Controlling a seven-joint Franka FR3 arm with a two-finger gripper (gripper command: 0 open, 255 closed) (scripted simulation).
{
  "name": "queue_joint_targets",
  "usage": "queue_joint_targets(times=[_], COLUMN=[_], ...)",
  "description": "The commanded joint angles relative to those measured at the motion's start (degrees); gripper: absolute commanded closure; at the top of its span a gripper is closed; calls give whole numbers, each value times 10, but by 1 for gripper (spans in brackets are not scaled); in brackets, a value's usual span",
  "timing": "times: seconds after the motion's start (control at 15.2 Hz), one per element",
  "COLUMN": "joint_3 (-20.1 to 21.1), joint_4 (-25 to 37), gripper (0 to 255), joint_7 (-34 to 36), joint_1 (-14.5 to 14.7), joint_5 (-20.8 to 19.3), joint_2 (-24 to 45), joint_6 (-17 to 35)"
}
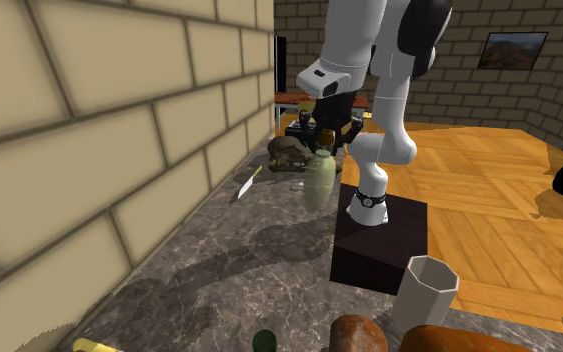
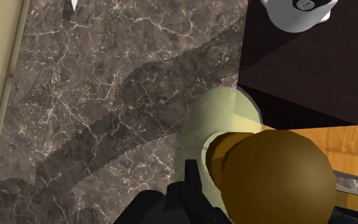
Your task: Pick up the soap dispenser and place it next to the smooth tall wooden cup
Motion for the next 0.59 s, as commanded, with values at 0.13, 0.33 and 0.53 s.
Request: queue_joint_targets(times=[0.13,0.33,0.53], joint_3=[32,56,79], joint_4=[-5,-5,2], gripper=[255,255,255], joint_7=[58,101,144], joint_1=[25,44,62], joint_5=[17,32,48], joint_2=[-11,-11,-7], joint_6=[-17,-26,-35])
